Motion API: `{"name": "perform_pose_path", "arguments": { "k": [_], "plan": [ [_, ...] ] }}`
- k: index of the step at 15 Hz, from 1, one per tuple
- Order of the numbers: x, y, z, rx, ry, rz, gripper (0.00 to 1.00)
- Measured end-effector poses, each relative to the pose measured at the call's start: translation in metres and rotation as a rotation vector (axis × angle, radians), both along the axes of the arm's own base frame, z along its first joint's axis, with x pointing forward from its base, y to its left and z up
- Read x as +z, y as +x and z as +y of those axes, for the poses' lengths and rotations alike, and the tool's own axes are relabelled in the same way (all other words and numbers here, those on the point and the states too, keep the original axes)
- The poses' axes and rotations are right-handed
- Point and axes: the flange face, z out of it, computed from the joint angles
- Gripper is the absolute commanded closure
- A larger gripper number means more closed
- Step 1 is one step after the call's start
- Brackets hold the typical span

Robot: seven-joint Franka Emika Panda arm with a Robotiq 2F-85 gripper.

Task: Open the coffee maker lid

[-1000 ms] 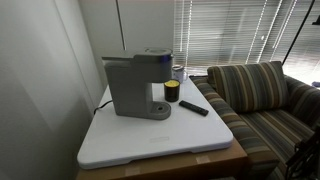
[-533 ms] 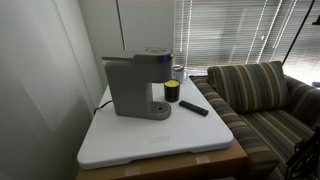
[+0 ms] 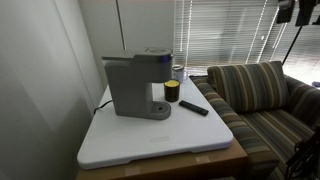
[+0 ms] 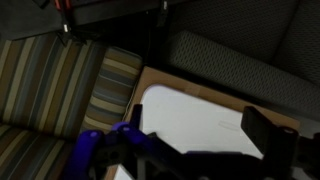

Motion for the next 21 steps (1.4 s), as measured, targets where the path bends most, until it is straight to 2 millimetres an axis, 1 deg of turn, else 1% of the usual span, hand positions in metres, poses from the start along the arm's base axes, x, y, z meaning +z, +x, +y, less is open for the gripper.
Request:
{"name": "perform_pose_path", "arguments": {
  "k": [4, 7, 9, 13, 15, 17, 21],
  "plan": [
    [-0.02, 0.028, 0.012, -0.074, 0.038, -0.051, 0.0],
    [-0.032, 0.048, 0.013, -0.138, 0.058, -0.084, 0.0],
    [-0.036, 0.054, 0.013, -0.146, 0.059, -0.08, 0.0],
    [-0.035, 0.056, 0.013, -0.148, 0.058, -0.085, 0.0],
    [-0.038, 0.062, 0.014, -0.166, 0.084, -0.138, 0.0],
    [-0.05, 0.073, 0.016, -0.19, 0.127, -0.225, 0.0],
    [-0.083, 0.097, 0.021, -0.211, 0.188, -0.355, 0.0]
  ]
}}
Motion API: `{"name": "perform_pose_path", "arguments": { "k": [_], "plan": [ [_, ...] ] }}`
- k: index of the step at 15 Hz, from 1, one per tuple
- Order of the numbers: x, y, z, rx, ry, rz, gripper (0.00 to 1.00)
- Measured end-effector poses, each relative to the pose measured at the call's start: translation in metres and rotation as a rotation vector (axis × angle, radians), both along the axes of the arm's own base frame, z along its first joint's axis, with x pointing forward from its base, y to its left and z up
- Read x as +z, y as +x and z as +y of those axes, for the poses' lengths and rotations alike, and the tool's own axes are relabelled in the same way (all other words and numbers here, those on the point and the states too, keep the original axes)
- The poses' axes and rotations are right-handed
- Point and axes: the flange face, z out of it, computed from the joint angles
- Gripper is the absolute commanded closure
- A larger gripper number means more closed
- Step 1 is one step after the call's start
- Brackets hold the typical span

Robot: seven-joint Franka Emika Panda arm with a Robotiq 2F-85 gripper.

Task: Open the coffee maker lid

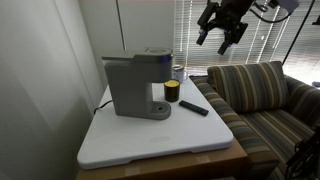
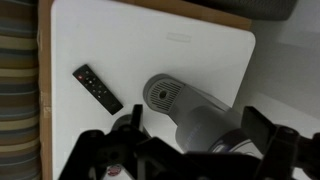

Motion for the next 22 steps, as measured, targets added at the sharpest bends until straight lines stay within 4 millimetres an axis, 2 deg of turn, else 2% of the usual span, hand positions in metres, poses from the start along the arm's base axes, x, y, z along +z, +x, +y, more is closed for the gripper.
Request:
{"name": "perform_pose_path", "arguments": {
  "k": [1, 2, 8, 12, 13, 22],
  "plan": [
    [-0.006, 0.006, 0.001, -0.002, 0.013, -0.025, 0.25],
    [-0.011, 0.012, 0.001, -0.001, 0.024, -0.047, 0.26],
    [-0.014, 0.05, 0.001, 0.021, 0.06, -0.147, 0.68],
    [-0.018, 0.068, 0.002, 0.022, 0.089, -0.175, 0.95],
    [-0.021, 0.07, 0.001, 0.012, 0.089, -0.176, 1.0],
    [-0.045, 0.077, -0.017, -0.129, 0.023, -0.234, 1.0]
  ]
}}
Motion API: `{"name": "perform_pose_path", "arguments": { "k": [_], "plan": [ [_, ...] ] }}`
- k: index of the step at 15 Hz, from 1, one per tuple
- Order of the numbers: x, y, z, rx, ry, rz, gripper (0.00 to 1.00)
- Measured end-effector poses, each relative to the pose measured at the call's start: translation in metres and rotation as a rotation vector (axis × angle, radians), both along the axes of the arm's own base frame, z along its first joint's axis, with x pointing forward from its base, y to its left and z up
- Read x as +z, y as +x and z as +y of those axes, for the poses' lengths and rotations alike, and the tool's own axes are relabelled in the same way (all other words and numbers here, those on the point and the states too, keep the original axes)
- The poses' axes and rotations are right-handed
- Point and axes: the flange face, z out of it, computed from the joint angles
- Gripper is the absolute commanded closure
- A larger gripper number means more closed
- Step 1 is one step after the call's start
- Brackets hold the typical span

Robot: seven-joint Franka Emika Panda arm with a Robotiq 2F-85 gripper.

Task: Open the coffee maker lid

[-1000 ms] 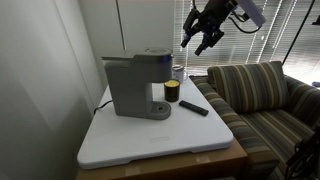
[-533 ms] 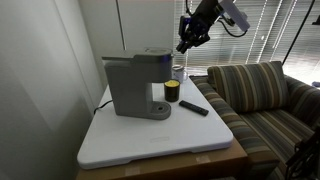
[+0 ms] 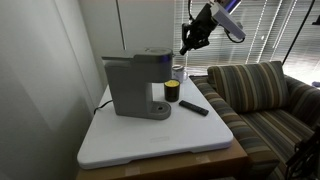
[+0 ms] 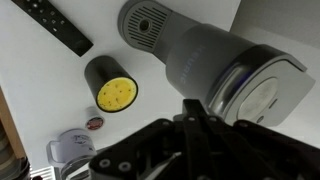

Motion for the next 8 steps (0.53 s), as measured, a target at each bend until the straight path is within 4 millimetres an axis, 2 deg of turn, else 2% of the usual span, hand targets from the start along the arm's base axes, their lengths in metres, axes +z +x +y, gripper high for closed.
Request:
{"name": "perform_pose_path", "arguments": {
  "k": [5, 8],
  "plan": [
    [-0.012, -0.004, 0.012, -0.108, 0.122, -0.008, 1.0],
    [-0.019, -0.006, 0.012, -0.148, 0.17, -0.013, 1.0]
  ]
}}
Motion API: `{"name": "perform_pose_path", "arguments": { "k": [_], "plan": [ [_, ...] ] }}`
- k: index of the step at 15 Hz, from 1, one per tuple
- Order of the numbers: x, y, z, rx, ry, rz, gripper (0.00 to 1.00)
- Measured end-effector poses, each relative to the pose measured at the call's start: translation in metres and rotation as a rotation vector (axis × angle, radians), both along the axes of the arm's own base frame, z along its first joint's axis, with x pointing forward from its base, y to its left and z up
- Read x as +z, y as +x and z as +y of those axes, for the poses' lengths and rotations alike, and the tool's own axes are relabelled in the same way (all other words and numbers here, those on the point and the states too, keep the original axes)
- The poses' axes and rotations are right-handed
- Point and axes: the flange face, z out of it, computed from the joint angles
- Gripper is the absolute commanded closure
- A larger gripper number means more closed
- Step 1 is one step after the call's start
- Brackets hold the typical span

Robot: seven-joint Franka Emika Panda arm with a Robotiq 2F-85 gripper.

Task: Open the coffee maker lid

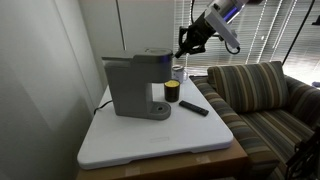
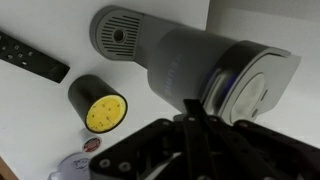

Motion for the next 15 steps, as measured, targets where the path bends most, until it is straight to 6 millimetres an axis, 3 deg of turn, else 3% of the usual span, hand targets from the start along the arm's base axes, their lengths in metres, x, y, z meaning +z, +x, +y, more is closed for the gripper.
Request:
{"name": "perform_pose_path", "arguments": {
  "k": [15],
  "plan": [
    [-0.0086, -0.0067, -0.0022, -0.118, 0.122, -0.055, 1.0]
  ]
}}
